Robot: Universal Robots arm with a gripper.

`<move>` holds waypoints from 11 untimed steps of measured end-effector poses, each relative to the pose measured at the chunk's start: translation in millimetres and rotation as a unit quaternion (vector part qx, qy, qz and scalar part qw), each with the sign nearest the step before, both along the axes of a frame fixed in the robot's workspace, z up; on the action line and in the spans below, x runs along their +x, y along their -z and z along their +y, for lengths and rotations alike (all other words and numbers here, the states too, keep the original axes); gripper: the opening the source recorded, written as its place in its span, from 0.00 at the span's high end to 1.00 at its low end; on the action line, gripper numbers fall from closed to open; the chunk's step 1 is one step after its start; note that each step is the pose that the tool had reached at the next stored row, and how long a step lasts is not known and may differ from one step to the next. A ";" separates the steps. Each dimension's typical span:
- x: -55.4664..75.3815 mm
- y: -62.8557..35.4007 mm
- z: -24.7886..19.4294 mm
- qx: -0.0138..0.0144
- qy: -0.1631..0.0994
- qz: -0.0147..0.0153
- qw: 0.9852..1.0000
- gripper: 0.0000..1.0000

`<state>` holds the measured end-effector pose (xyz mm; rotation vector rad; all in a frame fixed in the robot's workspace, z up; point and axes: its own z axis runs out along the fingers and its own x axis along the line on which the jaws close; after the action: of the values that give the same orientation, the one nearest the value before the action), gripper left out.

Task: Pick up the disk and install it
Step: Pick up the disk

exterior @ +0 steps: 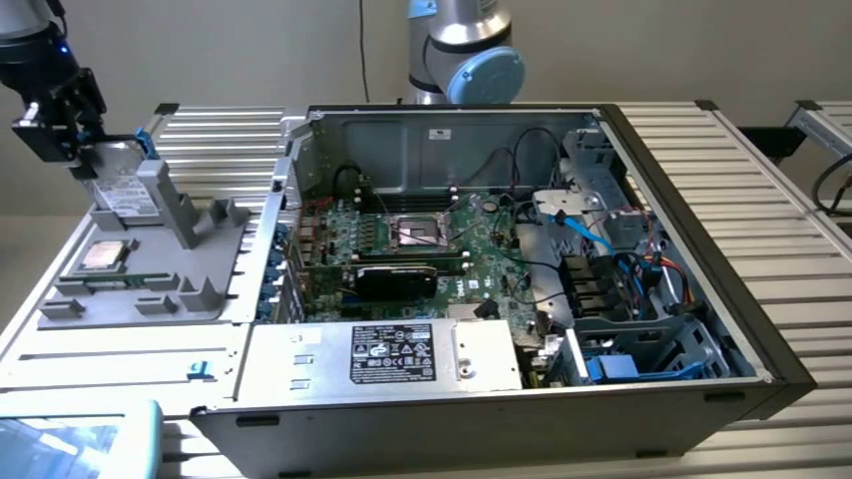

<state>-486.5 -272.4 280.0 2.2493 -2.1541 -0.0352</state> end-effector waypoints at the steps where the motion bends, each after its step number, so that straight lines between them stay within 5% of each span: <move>1: 0.0 0.9 0.0 0.001 0.000 0.000 1.000 0.34; 7: -0.2 2.7 0.0 0.004 0.000 0.001 1.000 0.34; 11: -0.2 3.6 0.1 0.008 0.000 0.002 1.000 0.34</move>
<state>-486.6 -272.3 276.4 2.2557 -2.1608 -0.0579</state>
